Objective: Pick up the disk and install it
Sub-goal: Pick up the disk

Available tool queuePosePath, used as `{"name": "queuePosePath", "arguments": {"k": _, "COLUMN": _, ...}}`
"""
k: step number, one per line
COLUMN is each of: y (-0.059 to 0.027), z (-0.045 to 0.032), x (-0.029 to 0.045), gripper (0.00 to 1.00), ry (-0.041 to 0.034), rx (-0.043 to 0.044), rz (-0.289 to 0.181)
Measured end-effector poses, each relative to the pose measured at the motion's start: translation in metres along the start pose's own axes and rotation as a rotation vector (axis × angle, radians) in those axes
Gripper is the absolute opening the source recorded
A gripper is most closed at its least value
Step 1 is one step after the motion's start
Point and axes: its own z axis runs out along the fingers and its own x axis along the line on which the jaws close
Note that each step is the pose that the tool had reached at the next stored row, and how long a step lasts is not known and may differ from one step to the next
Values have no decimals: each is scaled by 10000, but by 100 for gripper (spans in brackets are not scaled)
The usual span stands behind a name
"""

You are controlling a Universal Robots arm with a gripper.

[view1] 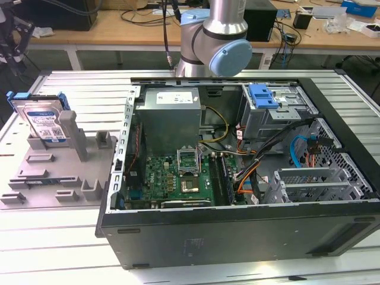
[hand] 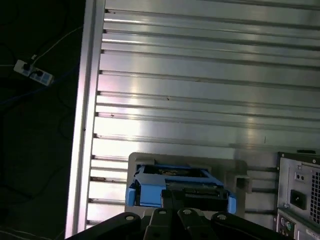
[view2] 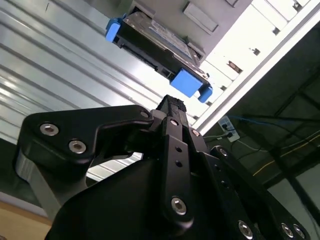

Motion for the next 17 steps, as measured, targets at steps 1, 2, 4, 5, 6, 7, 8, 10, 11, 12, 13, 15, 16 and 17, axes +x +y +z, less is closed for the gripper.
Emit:
{"name": "queuePosePath", "arguments": {"k": 1, "y": 0, "z": 1, "x": 0, "gripper": 11, "ry": 18, "rx": -3, "rz": -240}}
{"name": "queuePosePath", "arguments": {"k": 2, "y": 0, "z": 1, "x": 0, "gripper": 11, "ry": 29, "rx": -5, "rz": -370}}
{"name": "queuePosePath", "arguments": {"k": 4, "y": 0, "z": 2, "x": 0, "gripper": 11, "ry": 63, "rx": -11, "rz": -765}}
{"name": "queuePosePath", "arguments": {"k": 5, "y": 0, "z": 2, "x": 0, "gripper": 11, "ry": 76, "rx": -13, "rz": -917}}
{"name": "queuePosePath", "arguments": {"k": 6, "y": 0, "z": 3, "x": 0, "gripper": 24, "ry": 96, "rx": -16, "rz": -1177}}
{"name": "queuePosePath", "arguments": {"k": 7, "y": 0, "z": 3, "x": 0, "gripper": 24, "ry": 109, "rx": -18, "rz": -1343}}
{"name": "queuePosePath", "arguments": {"k": 8, "y": 0, "z": 3, "x": 0, "gripper": 29, "ry": 123, "rx": -21, "rz": -1530}}
{"name": "queuePosePath", "arguments": {"k": 10, "y": 0, "z": 4, "x": 0, "gripper": 42, "ry": 150, "rx": -25, "rz": -1878}}
{"name": "queuePosePath", "arguments": {"k": 11, "y": 0, "z": 5, "x": 0, "gripper": 48, "ry": 183, "rx": -31, "rz": -2273}}
{"name": "queuePosePath", "arguments": {"k": 12, "y": 0, "z": 6, "x": 0, "gripper": 48, "ry": 198, "rx": -34, "rz": -2451}}
{"name": "queuePosePath", "arguments": {"k": 13, "y": 0, "z": 6, "x": 0, "gripper": 48, "ry": 214, "rx": -36, "rz": -2637}}
{"name": "queuePosePath", "arguments": {"k": 15, "y": 0, "z": 7, "x": 0, "gripper": 48, "ry": 254, "rx": -42, "rz": -3311}}
{"name": "queuePosePath", "arguments": {"k": 16, "y": 0, "z": 8, "x": 0, "gripper": 48, "ry": 263, "rx": -43, "rz": -3496}}
{"name": "queuePosePath", "arguments": {"k": 17, "y": 0, "z": 9, "x": 0, "gripper": 48, "ry": 271, "rx": -44, "rz": -3671}}
